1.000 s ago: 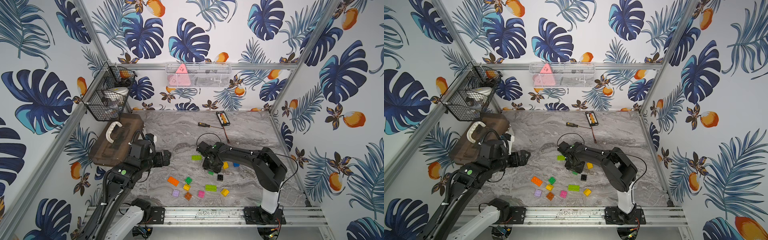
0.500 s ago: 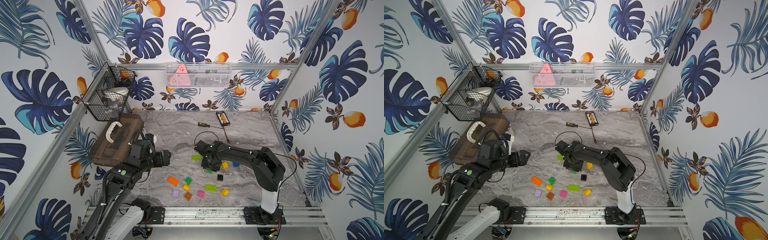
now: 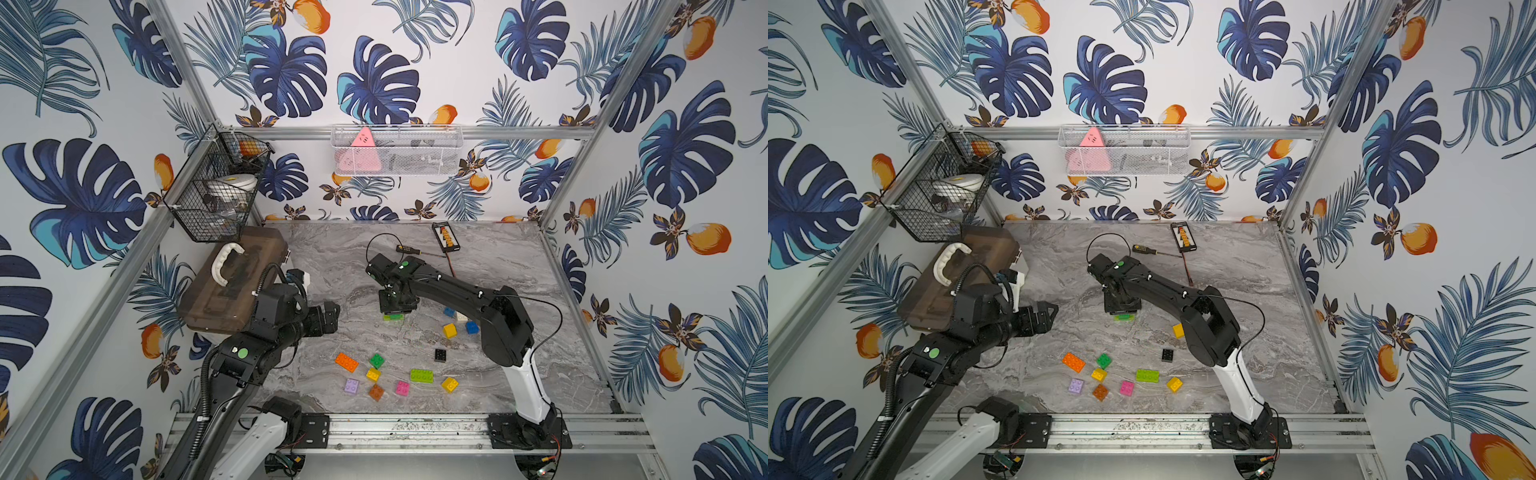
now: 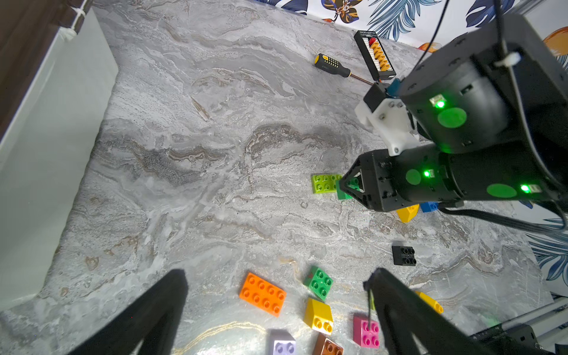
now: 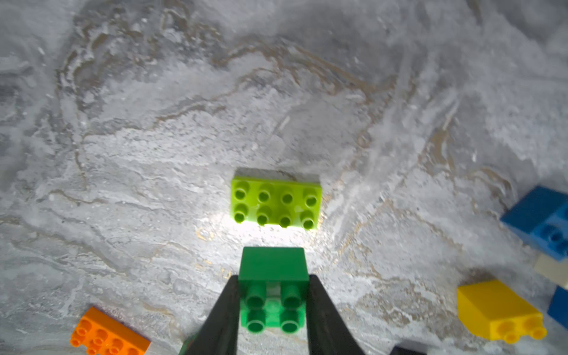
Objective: Assemble the number 1 with lego
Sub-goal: Assemble the lego brick with the lego brick.
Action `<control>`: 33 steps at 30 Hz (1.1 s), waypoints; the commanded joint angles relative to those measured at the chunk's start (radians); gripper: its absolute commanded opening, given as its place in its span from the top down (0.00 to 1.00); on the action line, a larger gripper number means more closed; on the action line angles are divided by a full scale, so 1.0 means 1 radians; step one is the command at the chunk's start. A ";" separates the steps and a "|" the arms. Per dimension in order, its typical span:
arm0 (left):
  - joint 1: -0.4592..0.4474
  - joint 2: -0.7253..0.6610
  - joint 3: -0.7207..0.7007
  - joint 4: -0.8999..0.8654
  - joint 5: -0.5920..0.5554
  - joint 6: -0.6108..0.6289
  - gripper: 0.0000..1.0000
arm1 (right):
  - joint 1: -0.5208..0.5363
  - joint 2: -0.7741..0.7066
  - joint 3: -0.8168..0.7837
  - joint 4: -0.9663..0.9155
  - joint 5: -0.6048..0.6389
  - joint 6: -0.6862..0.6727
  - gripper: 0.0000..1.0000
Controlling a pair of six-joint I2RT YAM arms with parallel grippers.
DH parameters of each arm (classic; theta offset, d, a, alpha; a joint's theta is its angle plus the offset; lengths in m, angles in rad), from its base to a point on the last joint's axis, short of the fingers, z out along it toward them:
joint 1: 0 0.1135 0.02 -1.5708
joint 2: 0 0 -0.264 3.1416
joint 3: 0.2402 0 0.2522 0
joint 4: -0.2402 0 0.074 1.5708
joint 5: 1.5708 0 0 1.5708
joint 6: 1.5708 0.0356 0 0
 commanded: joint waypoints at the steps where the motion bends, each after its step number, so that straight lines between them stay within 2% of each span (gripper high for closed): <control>1: -0.001 -0.001 0.003 0.019 0.020 0.002 0.01 | -0.012 0.055 0.084 -0.104 -0.008 -0.101 0.71; 7: 0.009 0.006 0.014 0.018 0.057 0.016 0.01 | -0.034 0.090 0.109 -0.097 -0.026 -0.120 0.74; 11: 0.022 0.016 0.030 0.001 0.004 -0.001 0.01 | -0.035 0.104 0.115 -0.108 -0.026 -0.111 0.75; 18: 0.036 0.005 0.011 0.040 0.123 0.033 0.01 | -0.039 0.096 0.117 -0.082 -0.032 -0.054 0.76; 33: 0.039 0.007 0.007 0.039 0.114 0.028 0.01 | -0.046 0.113 0.130 -0.065 -0.017 0.003 0.78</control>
